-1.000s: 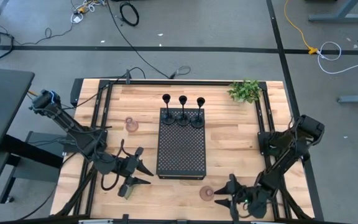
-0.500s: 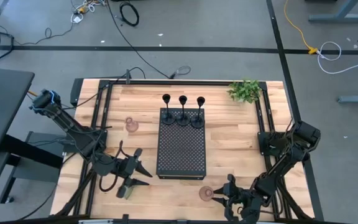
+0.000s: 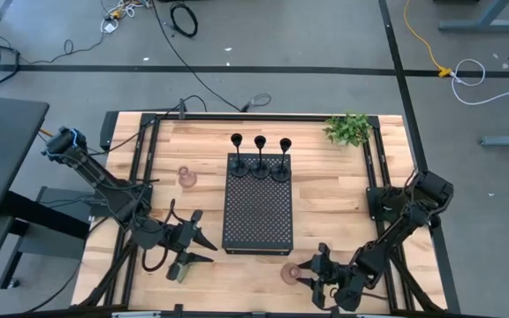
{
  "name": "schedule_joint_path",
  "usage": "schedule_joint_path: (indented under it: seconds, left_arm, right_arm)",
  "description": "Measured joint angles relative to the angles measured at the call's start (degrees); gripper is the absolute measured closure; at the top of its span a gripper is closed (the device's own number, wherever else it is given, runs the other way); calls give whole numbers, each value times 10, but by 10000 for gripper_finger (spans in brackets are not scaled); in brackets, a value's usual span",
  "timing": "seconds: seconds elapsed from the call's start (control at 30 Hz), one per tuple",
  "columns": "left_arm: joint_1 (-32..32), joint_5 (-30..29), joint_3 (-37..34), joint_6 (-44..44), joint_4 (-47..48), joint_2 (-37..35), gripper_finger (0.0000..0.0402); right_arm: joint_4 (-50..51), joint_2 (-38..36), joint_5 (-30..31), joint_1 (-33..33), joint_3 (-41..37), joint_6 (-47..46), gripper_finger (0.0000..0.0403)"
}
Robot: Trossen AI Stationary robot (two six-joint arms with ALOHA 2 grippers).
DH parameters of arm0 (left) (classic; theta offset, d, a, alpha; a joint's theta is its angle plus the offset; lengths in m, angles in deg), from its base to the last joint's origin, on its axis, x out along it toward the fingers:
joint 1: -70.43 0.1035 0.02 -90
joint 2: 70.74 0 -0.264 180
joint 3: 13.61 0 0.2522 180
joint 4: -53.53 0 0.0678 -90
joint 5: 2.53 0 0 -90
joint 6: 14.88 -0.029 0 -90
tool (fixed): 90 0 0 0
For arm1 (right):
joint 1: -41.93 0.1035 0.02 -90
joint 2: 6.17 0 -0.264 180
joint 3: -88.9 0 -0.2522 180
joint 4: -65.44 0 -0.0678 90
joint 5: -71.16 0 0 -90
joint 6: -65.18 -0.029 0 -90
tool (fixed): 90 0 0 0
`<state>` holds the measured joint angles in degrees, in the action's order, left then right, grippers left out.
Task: Pick & Place candle stick holders
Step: Put the bottom pink candle holder on the shelf
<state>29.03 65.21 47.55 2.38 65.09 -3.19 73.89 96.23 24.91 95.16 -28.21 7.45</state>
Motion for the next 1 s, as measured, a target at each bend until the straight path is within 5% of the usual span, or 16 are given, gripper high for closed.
schedule_joint_path:
  seconds: [0.27, 0.53, 1.0]
  left_arm:
    - [0, 0, 0, 1, 0, 0, 264]
    - [0, 0, 0, 1, 3, 0, 264]
    - [0, 0, 0, 1, 6, 0, 264]
  right_arm:
    - [-43, 4, -14, -19, 0, 43, 166]
    - [-160, 83, -25, -42, 0, 87, 157]
    - [-240, 88, -77, -58, 1, 102, 287]
